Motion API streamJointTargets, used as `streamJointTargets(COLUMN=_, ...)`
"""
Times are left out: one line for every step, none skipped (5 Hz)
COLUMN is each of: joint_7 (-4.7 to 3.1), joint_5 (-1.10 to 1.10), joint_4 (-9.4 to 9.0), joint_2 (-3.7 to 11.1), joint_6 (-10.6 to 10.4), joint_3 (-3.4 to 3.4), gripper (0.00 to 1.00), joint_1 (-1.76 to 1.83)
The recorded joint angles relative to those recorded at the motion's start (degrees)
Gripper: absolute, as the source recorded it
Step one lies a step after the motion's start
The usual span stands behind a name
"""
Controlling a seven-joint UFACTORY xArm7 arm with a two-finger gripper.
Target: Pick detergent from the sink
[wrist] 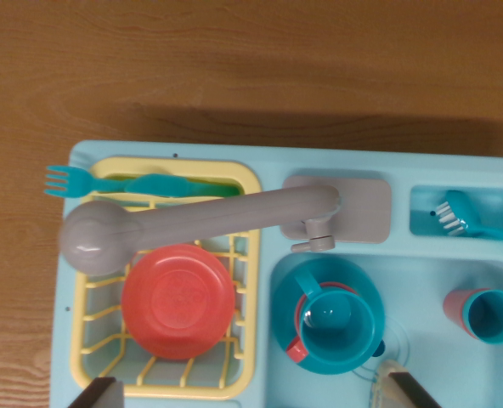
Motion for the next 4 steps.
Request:
streamJointTargets(joint_7=0.0, joint_5=0.0, joint_4=0.0, joint_2=0.0, joint_6=0.0, joint_3=0.0, gripper=0.0, joint_1=0.0)
streamJointTargets(joint_7=-0.04, joint_5=-0.21, joint_4=-1.36, joint_2=0.13, joint_6=-1.24, joint_3=-0.22, gripper=0.0, joint_1=-0.18)
streamJointTargets(joint_7=-0.04, joint_5=-0.21, joint_4=-1.36, joint_2=0.13, joint_6=-1.24, joint_3=-0.22, gripper=0.0, joint_1=-0.18)
streamJointTargets(joint_7=-0.08, joint_5=-0.45, joint_4=-2.95, joint_2=0.27, joint_6=-2.68, joint_3=-0.47, gripper=0.0, joint_1=-0.4)
